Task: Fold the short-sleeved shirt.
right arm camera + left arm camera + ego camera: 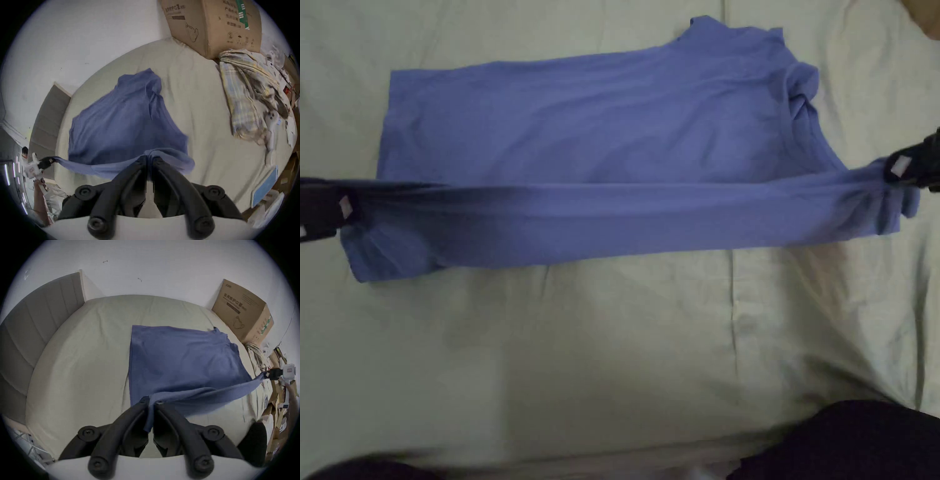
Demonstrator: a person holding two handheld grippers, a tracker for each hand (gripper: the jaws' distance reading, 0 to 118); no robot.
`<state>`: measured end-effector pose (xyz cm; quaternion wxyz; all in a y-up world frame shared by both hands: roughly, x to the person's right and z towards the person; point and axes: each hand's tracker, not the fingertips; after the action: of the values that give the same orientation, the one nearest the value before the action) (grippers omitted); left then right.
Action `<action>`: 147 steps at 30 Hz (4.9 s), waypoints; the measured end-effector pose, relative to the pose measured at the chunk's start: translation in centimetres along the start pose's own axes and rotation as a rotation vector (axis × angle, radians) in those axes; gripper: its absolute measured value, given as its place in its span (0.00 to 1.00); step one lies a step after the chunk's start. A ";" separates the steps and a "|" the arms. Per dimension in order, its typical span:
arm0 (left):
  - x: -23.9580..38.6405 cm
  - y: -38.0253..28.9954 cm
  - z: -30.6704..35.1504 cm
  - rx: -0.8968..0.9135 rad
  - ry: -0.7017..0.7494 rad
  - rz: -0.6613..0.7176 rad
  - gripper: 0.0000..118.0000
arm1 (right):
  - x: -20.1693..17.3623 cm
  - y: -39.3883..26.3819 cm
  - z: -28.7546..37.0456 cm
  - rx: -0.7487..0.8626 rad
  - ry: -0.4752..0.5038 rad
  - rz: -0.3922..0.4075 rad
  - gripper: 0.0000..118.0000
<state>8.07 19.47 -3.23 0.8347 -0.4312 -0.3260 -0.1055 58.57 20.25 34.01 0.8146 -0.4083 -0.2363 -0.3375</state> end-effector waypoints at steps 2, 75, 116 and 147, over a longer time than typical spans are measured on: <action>-0.3 1.8 -3.4 -0.018 0.015 0.000 0.02 | 0.3 2.8 -3.2 -0.018 -0.022 -0.015 0.07; -1.0 -1.6 -1.2 -0.067 0.010 0.071 0.03 | 1.6 -2.6 -2.8 -0.016 -0.128 0.152 0.02; -2.5 10.4 -7.7 -0.004 -0.119 0.142 0.00 | -11.4 -1.2 -2.3 0.213 -0.039 0.283 0.00; -4.7 11.6 -11.1 0.024 -0.116 0.040 0.01 | -6.7 20.1 -23.7 -0.042 -0.202 0.225 0.94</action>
<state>14.86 17.25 -18.36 0.8215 -0.4328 -0.3663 -0.0596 71.67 11.89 6.31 0.8105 -0.4811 -0.2628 -0.2062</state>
